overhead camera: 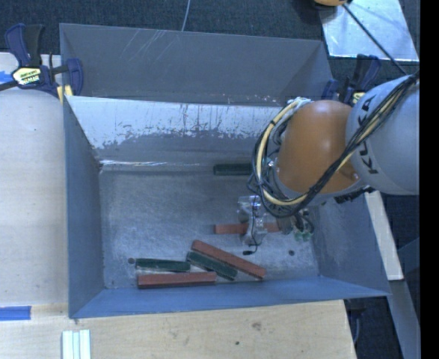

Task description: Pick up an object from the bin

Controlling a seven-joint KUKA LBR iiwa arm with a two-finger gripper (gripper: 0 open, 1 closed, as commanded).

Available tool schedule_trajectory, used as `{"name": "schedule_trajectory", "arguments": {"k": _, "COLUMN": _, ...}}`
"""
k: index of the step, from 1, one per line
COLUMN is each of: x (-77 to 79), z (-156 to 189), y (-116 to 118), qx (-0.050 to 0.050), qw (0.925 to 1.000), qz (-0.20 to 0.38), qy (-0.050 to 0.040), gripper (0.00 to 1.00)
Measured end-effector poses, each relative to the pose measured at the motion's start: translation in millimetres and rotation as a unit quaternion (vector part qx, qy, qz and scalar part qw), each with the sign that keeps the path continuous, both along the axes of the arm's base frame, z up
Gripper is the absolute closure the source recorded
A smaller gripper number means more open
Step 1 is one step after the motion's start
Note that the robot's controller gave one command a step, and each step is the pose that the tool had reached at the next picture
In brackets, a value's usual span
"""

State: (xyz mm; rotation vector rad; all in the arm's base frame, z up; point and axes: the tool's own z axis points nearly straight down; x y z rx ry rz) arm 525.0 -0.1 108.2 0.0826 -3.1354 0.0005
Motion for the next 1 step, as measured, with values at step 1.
{"name": "schedule_trajectory", "arguments": {"k": 1, "x": 20.4, "z": 184.6, "y": 4.7, "qx": 0.000, "qw": 0.9996, "qz": 0.026, "qy": -0.0080, "gripper": 1.00}}
